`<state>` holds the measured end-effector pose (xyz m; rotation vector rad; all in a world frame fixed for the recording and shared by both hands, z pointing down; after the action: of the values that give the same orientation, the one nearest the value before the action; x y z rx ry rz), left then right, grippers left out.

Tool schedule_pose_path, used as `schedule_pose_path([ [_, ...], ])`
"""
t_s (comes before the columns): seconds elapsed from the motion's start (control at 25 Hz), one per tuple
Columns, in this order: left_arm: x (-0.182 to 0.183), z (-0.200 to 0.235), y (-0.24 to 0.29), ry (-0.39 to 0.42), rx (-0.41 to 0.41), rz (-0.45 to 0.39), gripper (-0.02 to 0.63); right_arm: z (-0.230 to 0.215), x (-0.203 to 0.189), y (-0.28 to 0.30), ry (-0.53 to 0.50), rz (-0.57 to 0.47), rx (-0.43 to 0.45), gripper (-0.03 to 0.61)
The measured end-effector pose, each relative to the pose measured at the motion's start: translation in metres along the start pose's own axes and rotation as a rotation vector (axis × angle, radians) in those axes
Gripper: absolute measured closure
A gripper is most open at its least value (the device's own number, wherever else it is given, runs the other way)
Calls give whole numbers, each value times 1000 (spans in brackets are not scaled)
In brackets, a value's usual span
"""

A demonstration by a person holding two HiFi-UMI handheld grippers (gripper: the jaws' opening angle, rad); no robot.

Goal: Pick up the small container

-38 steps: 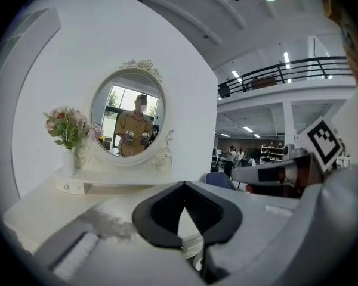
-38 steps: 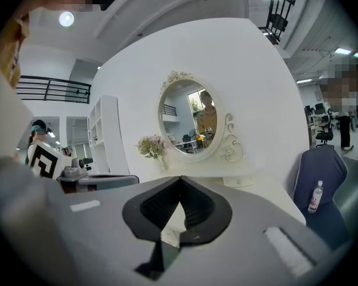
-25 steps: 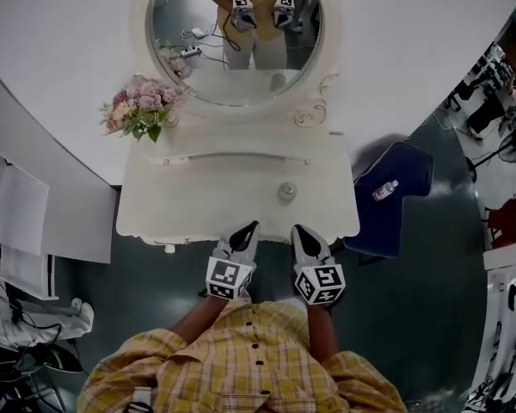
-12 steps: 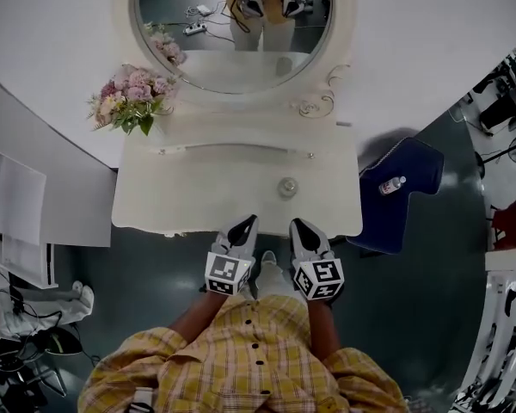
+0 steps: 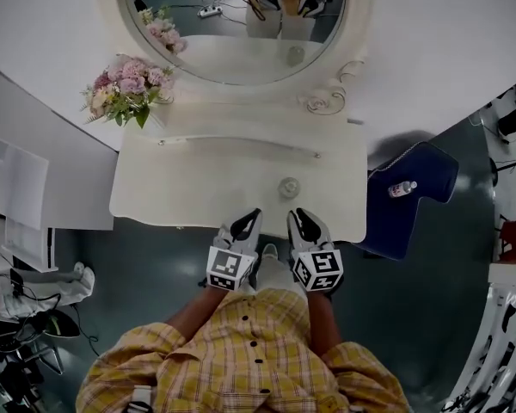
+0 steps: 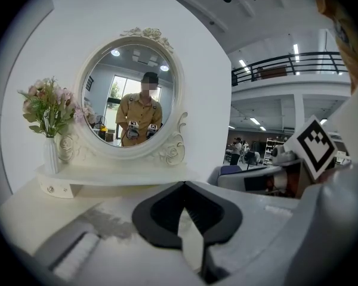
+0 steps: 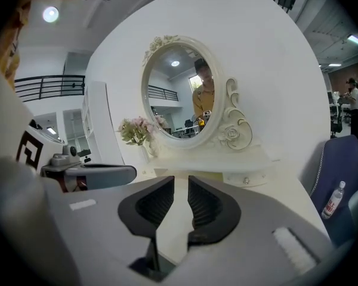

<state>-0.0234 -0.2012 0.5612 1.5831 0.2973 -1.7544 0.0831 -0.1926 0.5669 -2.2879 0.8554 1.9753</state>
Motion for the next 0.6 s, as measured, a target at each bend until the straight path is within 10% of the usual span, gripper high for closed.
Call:
schedule_pose_path([
  [0.6, -18, 11, 39, -15, 49, 39, 614, -45, -38, 53, -23, 119, 5, 342],
])
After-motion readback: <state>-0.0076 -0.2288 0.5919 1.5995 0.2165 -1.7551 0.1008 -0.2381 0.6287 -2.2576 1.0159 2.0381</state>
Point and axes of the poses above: the fingertips, and each gripper's own axes: y forward along the fingers, z to its left, x out of its top, the point moved 2 cm from there along -y, backward along the fingers, and after that the axes turned 4 degrees about -y, right-handed, at the moved point
